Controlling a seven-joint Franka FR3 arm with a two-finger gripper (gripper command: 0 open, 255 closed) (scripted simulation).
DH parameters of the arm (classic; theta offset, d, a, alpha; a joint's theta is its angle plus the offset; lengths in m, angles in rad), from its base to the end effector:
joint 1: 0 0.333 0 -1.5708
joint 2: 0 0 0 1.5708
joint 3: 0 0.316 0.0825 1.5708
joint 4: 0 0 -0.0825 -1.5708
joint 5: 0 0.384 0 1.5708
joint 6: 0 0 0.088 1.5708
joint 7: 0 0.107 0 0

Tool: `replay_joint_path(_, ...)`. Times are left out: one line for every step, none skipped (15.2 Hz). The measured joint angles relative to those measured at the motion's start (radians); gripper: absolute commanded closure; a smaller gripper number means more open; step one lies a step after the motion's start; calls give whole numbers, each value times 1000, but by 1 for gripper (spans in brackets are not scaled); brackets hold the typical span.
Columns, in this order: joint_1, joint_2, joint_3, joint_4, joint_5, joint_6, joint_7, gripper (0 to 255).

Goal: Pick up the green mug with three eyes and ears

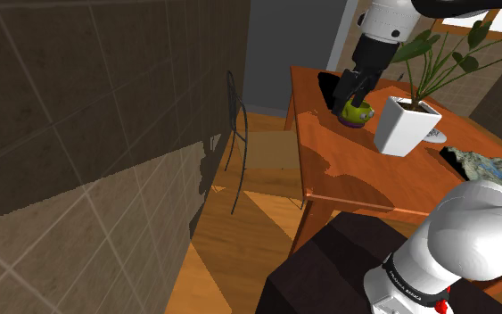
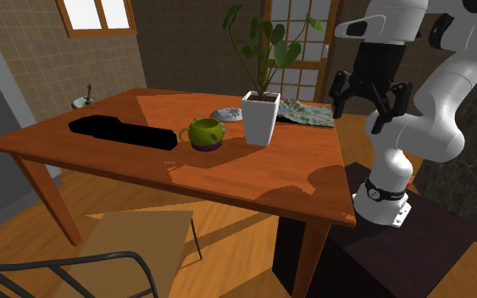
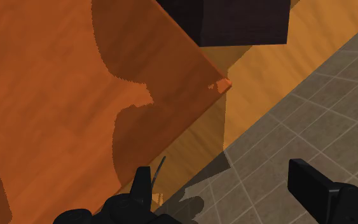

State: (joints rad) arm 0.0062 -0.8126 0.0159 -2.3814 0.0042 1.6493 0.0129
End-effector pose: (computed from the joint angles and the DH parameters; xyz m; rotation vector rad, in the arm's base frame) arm 0.3074 0.0087 0.5938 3.1329 0.0071 0.1262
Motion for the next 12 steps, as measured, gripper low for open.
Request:
replay_joint_path(0,0,0,0,0,0,0,0)
replay_joint_path(-3,5,-9,-6,-6,10,-9,0)
replay_joint_path(-9,16,-22,-6,-14,21,-23,0)
replay_joint_path(-14,35,-37,2,-23,32,-39,0)
replay_joint_path(-22,53,-58,2,-35,49,-60,0)
replay_joint_path(-29,75,-78,14,-46,60,-81,0)
replay_joint_path(-35,92,-95,11,-56,80,-98,0)
replay_joint_path(-40,113,-112,16,-65,96,-116,0)
replay_joint_path(-45,141,-128,32,-72,108,-133,0)
replay_joint_path(-52,168,-151,40,-81,128,-157,0)
replay_joint_path(-58,194,-171,57,-89,136,-179,0)
replay_joint_path(-63,220,-190,66,-95,154,-199,0)
